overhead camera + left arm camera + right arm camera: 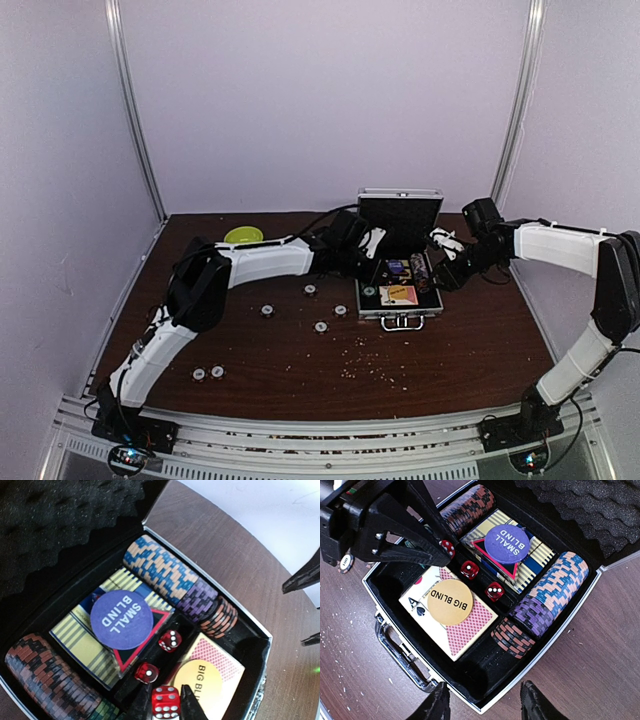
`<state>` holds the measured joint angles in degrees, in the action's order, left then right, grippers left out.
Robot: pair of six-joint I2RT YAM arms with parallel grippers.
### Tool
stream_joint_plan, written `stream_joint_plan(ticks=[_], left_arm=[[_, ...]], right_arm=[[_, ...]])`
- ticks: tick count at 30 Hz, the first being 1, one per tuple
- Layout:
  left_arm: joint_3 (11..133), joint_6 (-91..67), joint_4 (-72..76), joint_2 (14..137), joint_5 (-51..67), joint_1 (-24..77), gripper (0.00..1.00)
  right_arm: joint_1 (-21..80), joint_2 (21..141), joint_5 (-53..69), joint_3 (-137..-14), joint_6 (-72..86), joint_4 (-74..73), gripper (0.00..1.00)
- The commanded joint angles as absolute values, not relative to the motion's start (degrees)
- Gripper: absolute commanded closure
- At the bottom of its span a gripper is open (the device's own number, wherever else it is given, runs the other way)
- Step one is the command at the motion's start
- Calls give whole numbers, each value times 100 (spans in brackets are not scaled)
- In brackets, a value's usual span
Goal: Pack up texas hold em set
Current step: Place the dice in the slot.
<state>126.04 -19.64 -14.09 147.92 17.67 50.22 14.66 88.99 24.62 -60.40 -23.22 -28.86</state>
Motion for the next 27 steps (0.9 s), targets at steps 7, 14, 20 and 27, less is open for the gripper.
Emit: stream_joint_plan(ticks=[7,14,20,27], left_arm=[[12803,-1916,-1280,14948,1338,5028,79],[12824,-1908,-1335,14939,1327,5027,74],[12276,-1844,-962,14490,1388,5036,74],[10999,-1715,-565,13323,1213,5080,74]], right_arm=[[1468,8896,2402,-6136,-2389,-2899,51],[1467,8899,2418,-6134,-2391,-2906,51],[1468,8878,2443,-6144,-2391,-2916,51],[1468,8787,2494,-6152,-2400,-2944,50]])
